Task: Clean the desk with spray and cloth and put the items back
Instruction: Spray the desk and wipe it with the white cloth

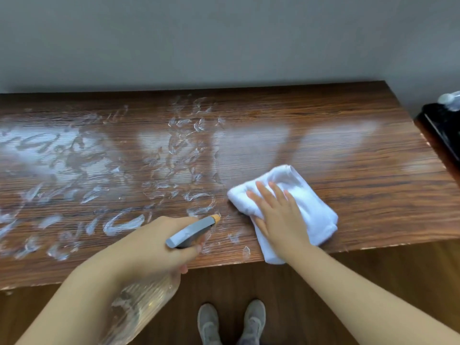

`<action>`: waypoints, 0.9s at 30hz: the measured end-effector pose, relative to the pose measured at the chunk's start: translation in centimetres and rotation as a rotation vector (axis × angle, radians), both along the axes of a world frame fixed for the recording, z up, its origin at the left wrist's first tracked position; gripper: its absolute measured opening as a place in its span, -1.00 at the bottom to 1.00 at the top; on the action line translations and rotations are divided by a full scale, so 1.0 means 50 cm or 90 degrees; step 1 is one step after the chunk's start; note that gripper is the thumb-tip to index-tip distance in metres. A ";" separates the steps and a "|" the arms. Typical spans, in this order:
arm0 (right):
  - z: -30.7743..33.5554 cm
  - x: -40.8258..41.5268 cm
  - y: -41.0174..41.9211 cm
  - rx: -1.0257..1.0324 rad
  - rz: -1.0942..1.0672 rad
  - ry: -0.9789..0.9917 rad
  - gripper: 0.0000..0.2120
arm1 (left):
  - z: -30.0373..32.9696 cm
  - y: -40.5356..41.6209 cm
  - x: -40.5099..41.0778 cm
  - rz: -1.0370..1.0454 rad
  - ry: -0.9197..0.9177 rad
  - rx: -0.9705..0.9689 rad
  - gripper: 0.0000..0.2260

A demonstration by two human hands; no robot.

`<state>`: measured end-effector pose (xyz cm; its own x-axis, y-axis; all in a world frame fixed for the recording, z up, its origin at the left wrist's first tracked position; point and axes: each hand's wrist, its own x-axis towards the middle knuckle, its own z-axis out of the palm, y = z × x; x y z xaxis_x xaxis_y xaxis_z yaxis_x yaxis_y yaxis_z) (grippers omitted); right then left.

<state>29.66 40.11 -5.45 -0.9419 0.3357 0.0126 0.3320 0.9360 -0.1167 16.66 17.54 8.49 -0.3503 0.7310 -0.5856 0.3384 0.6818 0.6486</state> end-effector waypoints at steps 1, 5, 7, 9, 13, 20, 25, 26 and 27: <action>0.000 -0.022 0.016 -0.008 0.005 -0.003 -0.49 | -0.004 0.001 0.003 -0.012 -0.005 -0.021 -0.93; 0.007 -0.103 0.095 -0.023 0.010 -0.032 -0.41 | -0.019 0.002 0.015 -0.046 -0.005 -0.051 -0.91; 0.008 -0.127 0.146 -0.016 -0.011 -0.033 -0.37 | -0.026 0.004 0.019 -0.049 -0.003 -0.055 -0.89; 0.007 -0.135 0.186 0.002 -0.042 -0.032 -0.37 | -0.032 0.007 0.020 -0.056 0.006 -0.056 -0.90; 0.005 -0.103 0.214 0.005 -0.060 -0.035 -0.39 | -0.033 0.011 0.023 -0.074 0.011 -0.042 -0.91; -0.004 0.079 0.185 -0.045 -0.059 -0.021 -0.46 | -0.026 0.004 0.028 -0.110 0.034 -0.069 -0.86; -0.005 0.128 0.059 -0.012 -0.067 0.018 -0.51 | -0.018 -0.001 0.034 -0.090 0.019 -0.043 -0.83; -0.004 0.120 0.034 -0.010 -0.067 0.022 -0.51 | -0.016 0.000 0.035 -0.084 0.018 -0.038 -0.83; -0.004 0.108 0.012 -0.012 -0.065 0.025 -0.52 | -0.015 0.001 0.036 -0.081 0.020 -0.032 -0.83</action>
<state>35.04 40.73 -5.67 -0.9018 0.4301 0.0420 0.4201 0.8953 -0.1482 18.46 17.58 7.76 -0.2757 0.7404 -0.6130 0.4440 0.6637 0.6020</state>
